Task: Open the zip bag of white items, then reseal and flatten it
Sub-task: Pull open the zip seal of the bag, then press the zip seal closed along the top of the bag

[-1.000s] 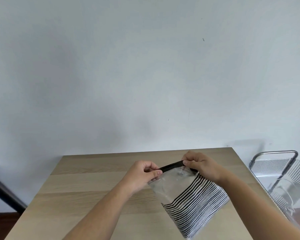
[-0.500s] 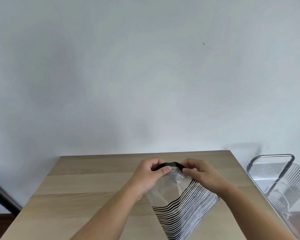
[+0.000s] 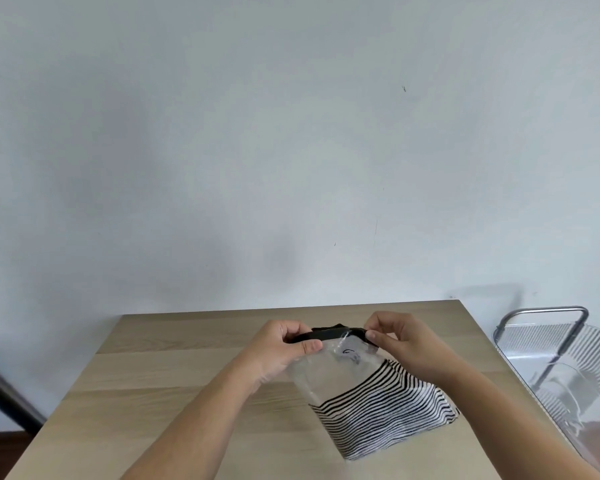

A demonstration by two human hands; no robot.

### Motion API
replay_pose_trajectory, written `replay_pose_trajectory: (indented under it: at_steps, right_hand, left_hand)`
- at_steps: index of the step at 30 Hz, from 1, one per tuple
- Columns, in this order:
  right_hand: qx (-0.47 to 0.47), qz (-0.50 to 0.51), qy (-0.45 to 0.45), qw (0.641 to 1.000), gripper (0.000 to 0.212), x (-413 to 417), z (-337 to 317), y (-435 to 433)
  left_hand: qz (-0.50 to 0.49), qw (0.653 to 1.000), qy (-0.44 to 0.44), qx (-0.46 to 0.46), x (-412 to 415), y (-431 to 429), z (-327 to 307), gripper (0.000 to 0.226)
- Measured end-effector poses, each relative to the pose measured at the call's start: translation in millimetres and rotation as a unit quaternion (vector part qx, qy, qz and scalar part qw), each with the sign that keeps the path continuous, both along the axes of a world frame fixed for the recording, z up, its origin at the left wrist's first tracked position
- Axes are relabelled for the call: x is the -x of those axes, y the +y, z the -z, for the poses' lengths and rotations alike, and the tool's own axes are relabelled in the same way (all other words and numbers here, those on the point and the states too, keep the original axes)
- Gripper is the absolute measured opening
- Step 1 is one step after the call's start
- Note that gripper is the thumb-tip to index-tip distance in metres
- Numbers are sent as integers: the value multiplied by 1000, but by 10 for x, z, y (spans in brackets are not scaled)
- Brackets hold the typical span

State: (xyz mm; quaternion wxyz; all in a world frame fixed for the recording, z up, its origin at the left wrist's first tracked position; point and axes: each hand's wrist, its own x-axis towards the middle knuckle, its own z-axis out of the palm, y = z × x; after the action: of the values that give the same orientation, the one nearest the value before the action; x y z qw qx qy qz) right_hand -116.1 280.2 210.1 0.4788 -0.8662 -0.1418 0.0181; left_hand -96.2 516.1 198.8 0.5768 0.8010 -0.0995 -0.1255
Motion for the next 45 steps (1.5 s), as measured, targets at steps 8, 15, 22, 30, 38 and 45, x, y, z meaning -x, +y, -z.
replay_pose_trajectory:
  at_steps: [8, 15, 22, 30, 38, 45]
  right_hand:
    - [23, 129, -56, 990, 22, 4, -75, 144]
    - [6, 237, -69, 969, 18, 14, -35, 261]
    - [-1, 260, -60, 964, 19, 20, -61, 312]
    - [-10, 279, -62, 958, 23, -24, -150, 170]
    - [-102, 280, -19, 954, 23, -129, -261, -79]
    - [-124, 203, -13, 971, 22, -72, -259, 145]
  left_hand:
    - [-132, 977, -152, -76, 126, -182, -11, 22]
    - [-41, 965, -186, -179, 352, -469, 13, 43]
    - [-68, 908, -260, -322, 345, -541, 137, 30]
    - [-117, 922, -222, -295, 266, -382, 206, 13]
    - [-125, 930, -184, -294, 200, -154, 259, 16]
    - [-79, 945, -219, -228, 239, -437, 191, 10]
